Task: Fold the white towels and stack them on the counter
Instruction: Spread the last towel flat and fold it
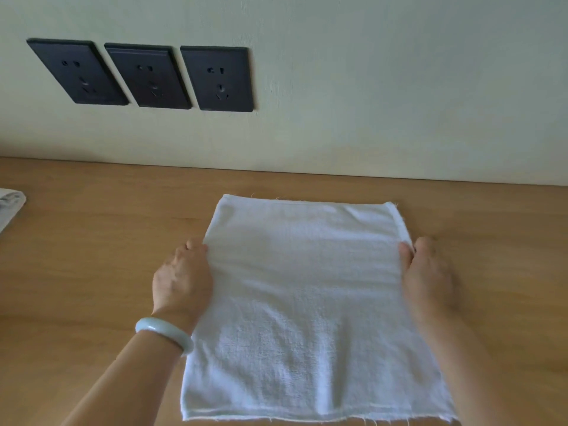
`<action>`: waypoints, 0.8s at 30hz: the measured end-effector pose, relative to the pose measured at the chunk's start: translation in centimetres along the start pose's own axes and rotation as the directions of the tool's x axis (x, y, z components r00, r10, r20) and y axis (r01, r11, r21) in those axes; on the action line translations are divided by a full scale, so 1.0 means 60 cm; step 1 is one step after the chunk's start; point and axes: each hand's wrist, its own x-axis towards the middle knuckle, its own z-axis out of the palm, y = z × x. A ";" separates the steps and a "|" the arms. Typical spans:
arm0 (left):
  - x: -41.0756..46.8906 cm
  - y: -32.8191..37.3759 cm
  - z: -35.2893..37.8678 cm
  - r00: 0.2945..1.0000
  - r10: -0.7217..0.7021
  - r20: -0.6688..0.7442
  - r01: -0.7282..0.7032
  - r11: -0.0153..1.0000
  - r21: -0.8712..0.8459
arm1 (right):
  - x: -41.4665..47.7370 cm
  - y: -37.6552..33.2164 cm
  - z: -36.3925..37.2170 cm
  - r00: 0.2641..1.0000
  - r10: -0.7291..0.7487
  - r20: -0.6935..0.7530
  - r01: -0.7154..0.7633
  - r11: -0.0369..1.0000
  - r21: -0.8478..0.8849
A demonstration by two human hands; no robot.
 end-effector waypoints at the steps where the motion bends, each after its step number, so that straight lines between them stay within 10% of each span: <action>1: 0.003 -0.004 -0.003 1.000 -0.022 0.009 0.022 0.999 -0.048 | -0.002 0.000 -0.002 1.000 -0.006 0.005 0.006 1.000 0.018; 9: -0.091 -0.008 -0.025 0.997 -0.062 0.055 0.063 0.998 -0.018 | -0.084 0.025 -0.076 0.943 0.120 0.309 -0.188 0.962 0.200; 24: -0.136 -0.017 -0.017 0.998 -0.060 -0.035 0.057 0.994 -0.091 | -0.117 0.030 -0.049 0.972 0.153 0.180 -0.203 0.932 0.301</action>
